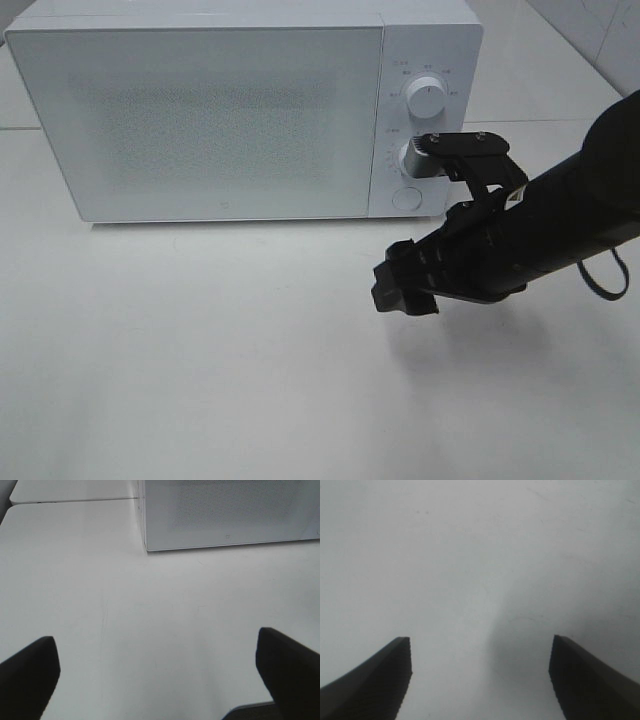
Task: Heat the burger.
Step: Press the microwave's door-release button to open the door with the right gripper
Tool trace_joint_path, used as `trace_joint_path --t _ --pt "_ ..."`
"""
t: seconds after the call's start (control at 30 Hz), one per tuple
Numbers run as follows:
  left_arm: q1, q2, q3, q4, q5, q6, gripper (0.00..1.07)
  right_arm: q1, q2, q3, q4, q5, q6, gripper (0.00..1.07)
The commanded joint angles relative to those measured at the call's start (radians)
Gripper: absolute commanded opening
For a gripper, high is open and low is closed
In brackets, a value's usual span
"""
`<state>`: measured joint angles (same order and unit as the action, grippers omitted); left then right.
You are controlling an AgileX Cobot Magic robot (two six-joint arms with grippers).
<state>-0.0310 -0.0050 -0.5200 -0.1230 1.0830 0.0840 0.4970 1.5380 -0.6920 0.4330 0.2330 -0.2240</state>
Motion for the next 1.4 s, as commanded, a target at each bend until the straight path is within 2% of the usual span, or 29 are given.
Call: trace_joint_path --t 0.03,0.23,0.8,0.9,0.93,1.0,1.07,1.1,1.17,1.4 --pt "0.004 -0.017 0.004 -0.007 -0.013 0.001 1.0 -0.01 -0.096 0.003 -0.14 0.121 0.061 0.75" --pt "0.004 -0.017 0.004 -0.007 -0.013 0.001 1.0 -0.01 -0.237 0.003 -0.231 0.286 0.091 0.75" --pt "0.004 -0.017 0.004 -0.007 -0.013 0.001 1.0 -0.024 -0.687 0.006 -0.308 0.58 0.243 0.76" --pt "0.004 -0.017 0.004 -0.007 -0.013 0.001 1.0 -0.078 -0.777 0.009 -0.323 0.647 0.244 0.76" --pt "0.004 -0.017 0.004 -0.007 -0.013 0.001 1.0 -0.13 -0.839 0.009 -0.342 0.686 0.243 0.76" --pt "0.004 -0.017 0.004 -0.007 -0.013 0.001 1.0 -0.154 -0.874 0.009 -0.351 0.699 0.242 0.76" --pt "0.004 -0.017 0.004 -0.007 -0.013 0.001 1.0 -0.224 -0.974 0.009 -0.391 0.734 0.24 0.76" --pt "0.004 -0.017 0.004 -0.007 -0.013 0.001 1.0 -0.224 -0.974 0.009 -0.391 0.734 0.24 0.76" --pt "0.004 -0.017 0.004 -0.007 -0.013 0.001 1.0 -0.271 -1.105 0.009 -0.44 0.771 0.251 0.77" --pt "0.004 -0.017 0.004 -0.007 -0.013 0.001 1.0 -0.324 -1.273 0.033 -0.48 0.809 0.267 0.8"
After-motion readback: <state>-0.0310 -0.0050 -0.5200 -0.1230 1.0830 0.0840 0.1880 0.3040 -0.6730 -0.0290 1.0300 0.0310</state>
